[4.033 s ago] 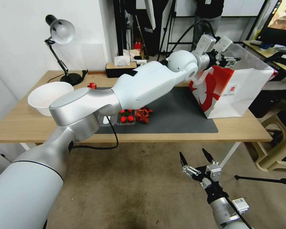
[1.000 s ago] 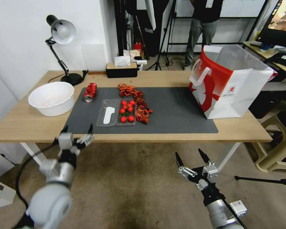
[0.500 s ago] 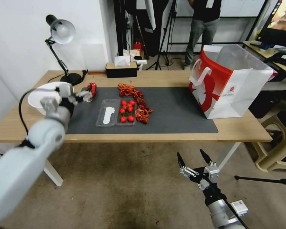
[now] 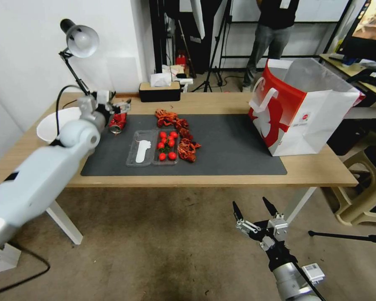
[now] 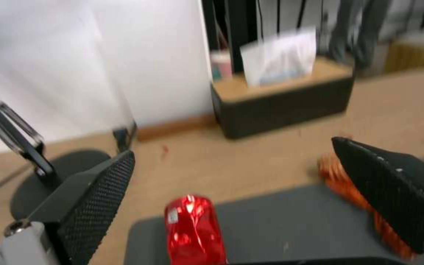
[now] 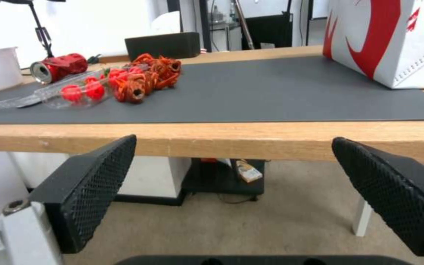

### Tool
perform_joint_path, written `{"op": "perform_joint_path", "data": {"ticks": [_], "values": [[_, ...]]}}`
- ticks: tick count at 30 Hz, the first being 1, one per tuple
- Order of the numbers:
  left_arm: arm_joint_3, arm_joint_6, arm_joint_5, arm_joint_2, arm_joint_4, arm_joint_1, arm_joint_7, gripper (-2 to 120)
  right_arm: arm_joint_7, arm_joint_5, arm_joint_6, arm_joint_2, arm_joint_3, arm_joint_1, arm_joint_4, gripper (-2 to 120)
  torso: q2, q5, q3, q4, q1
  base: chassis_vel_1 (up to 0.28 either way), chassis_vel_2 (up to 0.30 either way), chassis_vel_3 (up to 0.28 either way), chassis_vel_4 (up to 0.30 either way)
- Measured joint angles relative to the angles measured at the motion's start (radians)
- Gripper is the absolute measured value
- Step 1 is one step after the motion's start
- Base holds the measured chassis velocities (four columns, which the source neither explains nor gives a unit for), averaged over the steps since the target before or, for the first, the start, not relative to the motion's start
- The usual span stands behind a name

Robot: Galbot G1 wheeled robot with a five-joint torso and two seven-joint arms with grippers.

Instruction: Pick up the trash from the table and place it into the takeout bag.

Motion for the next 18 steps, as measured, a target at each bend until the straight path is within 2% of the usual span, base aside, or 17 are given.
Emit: {"op": "perform_joint_path", "data": {"ticks": [4,6,8,10,13,14,18], "values": [[0.041,0.073,-0.004,-0.018,0.068,-0.074,0.038,100,0.0,-0.002,0.0,0.0,0.005,-0.005,0.0,100,0.0,0.0002,0.0,0.0001,0.0,0.0,0.0,0.0,0.0],[0.041,0.073,-0.004,-0.018,0.068,-0.074,0.038,100,0.0,-0.002,0.0,0.0,0.005,-0.005,0.0,100,0.0,0.0002,0.0,0.0001,0.0,0.0,0.0,0.0,0.0],[0.08,0.139,0.0,-0.033,0.127,-0.128,0.067,100,0.0,-0.003,0.002,0.001,0.008,-0.009,0.0,100,0.0,0.0001,0.0,0.0001,0.0,0.0,0.0,0.0,0.0],[0.091,0.149,0.006,-0.038,0.142,-0.14,0.072,100,0.0,-0.003,0.003,0.001,0.009,-0.009,-0.001,100,0.0,0.0001,0.0,0.0001,0.0,0.0,0.0,0.0,0.0],[0.138,0.198,0.024,-0.07,0.231,-0.191,0.093,100,0.0,-0.005,0.005,0.001,0.01,-0.012,-0.003,100,0.0,0.0001,0.0,0.0001,0.0,0.0,0.0,0.0,0.0],[0.138,0.198,0.024,-0.07,0.231,-0.191,0.093,100,0.0,-0.005,0.005,0.001,0.01,-0.012,-0.003,100,0.0,0.0001,0.0,0.0001,0.0,0.0,0.0,0.0,0.0],[0.172,0.257,0.041,-0.117,0.325,-0.235,0.126,100,0.0,-0.006,0.009,-0.003,0.011,-0.015,-0.004,100,0.0,0.0003,0.0,0.0,0.0,0.0,0.0,0.0,0.0]]}}
